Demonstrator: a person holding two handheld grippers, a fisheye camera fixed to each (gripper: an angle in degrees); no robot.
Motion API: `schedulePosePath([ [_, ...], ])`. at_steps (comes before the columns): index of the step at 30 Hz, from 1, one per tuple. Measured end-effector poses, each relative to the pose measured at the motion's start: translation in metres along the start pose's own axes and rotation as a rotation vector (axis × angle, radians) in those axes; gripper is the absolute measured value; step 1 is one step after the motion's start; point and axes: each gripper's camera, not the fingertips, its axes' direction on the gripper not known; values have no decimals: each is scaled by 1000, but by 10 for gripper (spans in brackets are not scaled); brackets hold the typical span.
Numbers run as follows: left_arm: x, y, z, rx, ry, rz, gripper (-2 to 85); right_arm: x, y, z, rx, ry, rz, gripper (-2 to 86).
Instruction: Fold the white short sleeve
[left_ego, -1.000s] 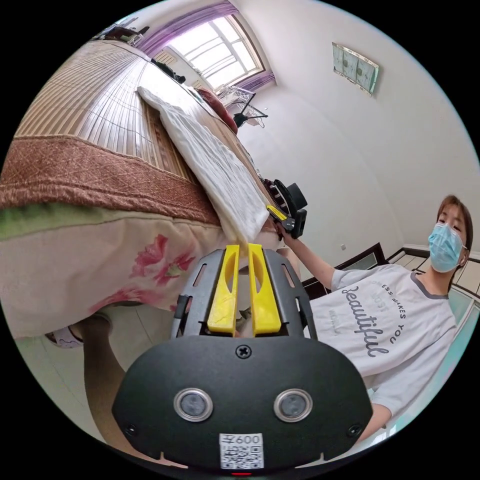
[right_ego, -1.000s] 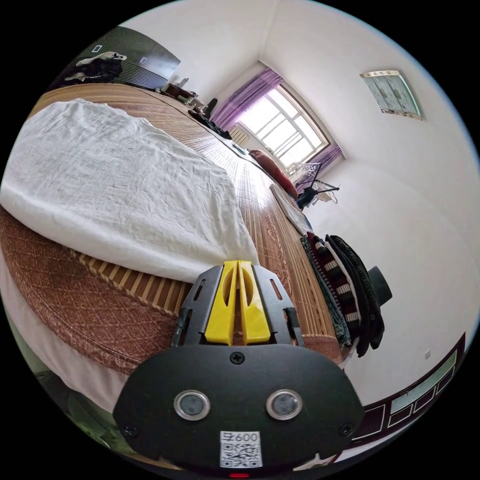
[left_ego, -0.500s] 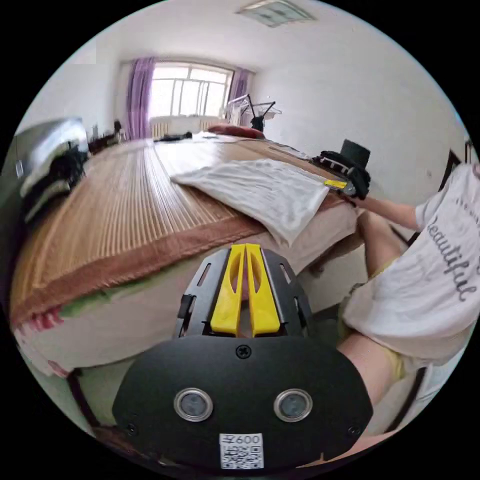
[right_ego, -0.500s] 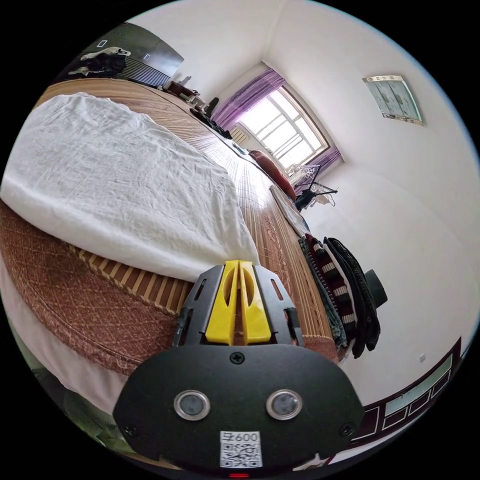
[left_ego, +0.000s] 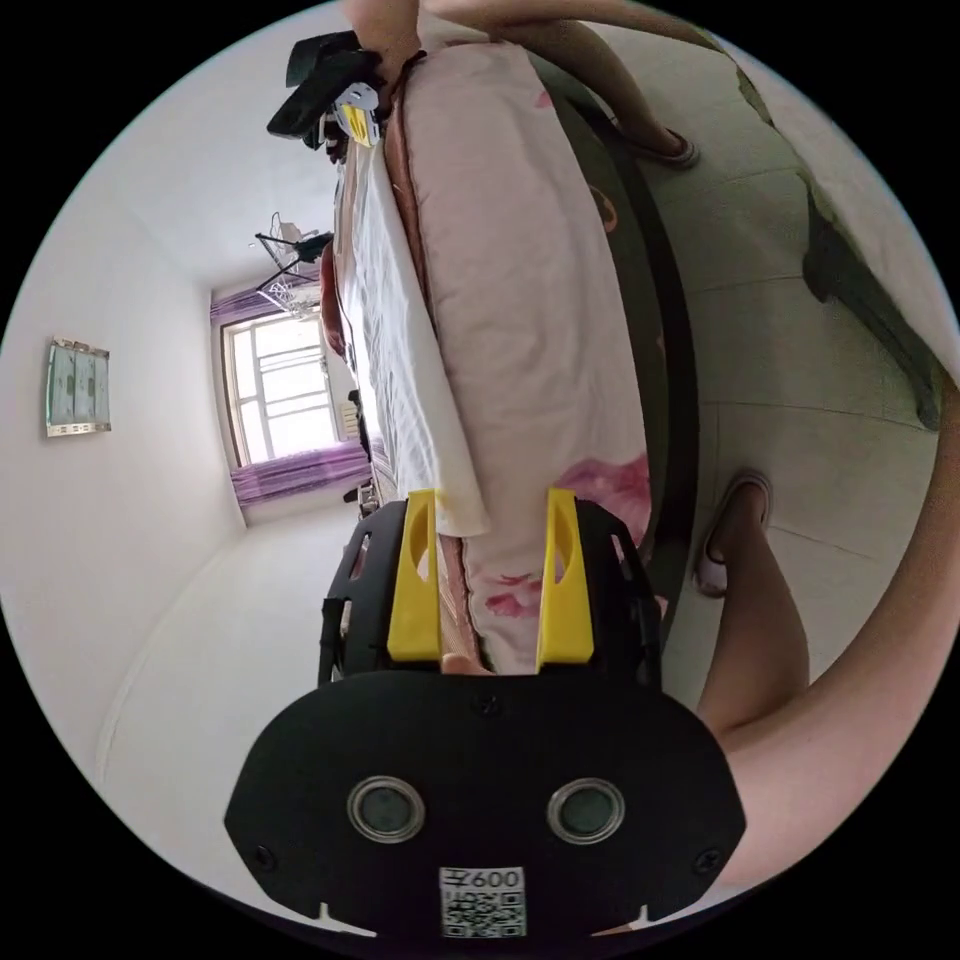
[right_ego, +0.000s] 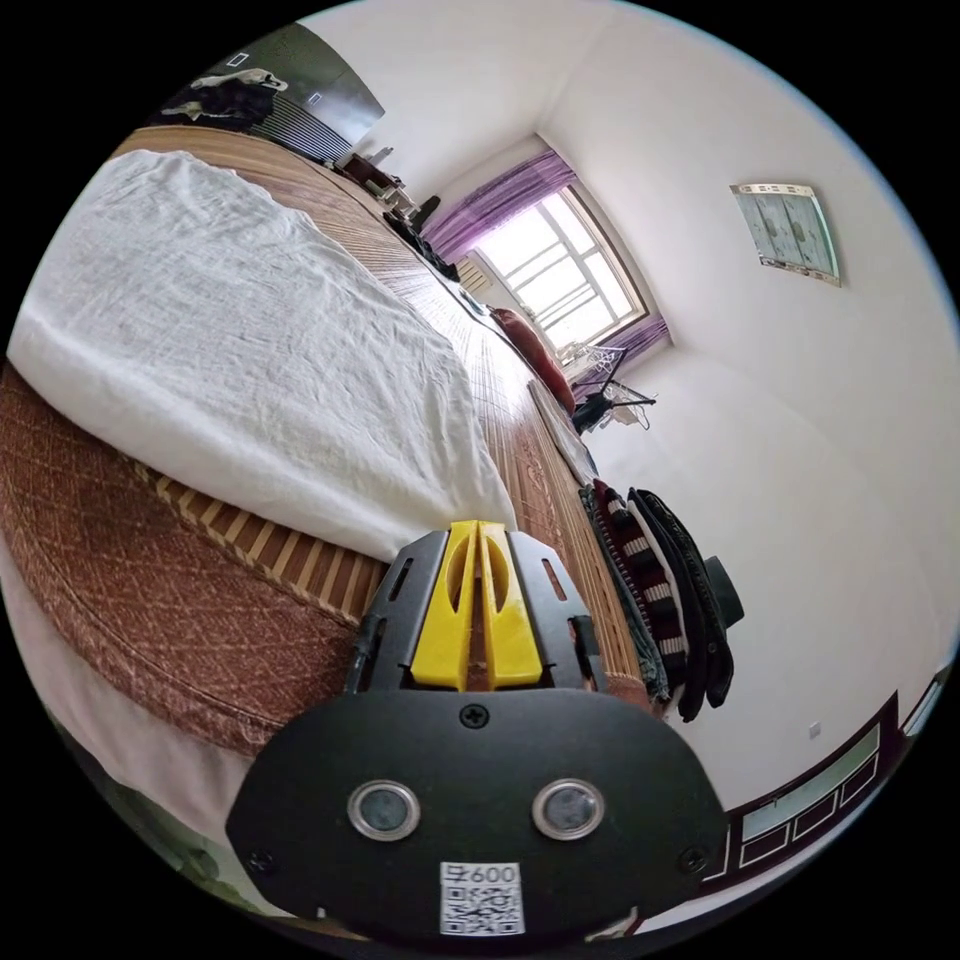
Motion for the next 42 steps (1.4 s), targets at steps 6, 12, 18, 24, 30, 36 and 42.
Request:
schedulePosePath([
  [6,40,-18,-10,10,-66,46,66,-2,5,3,7,-9,2,-8],
  [12,79,-32,-11,-12,-94,111,31,-7,12,7,18,16,-12,-8],
  [18,99,-36,-10,-10,-99,62,23,-5,15,15,15,32,-16,-8],
  [24,101,-36,-8,-36,-85,30,24,26,31,-83,347,-12,131,-8],
  [30,96,-26,-1,-22,-82,-12,24,0,18,-188,678,-615,-231,-6],
  [36,97,-15,10,-13,-99,-34,20,-65,-30,-239,817,-670,-368,30],
  [42,98,-5,22,-13,-122,-55,21,-95,-82,-226,774,-713,-390,56],
])
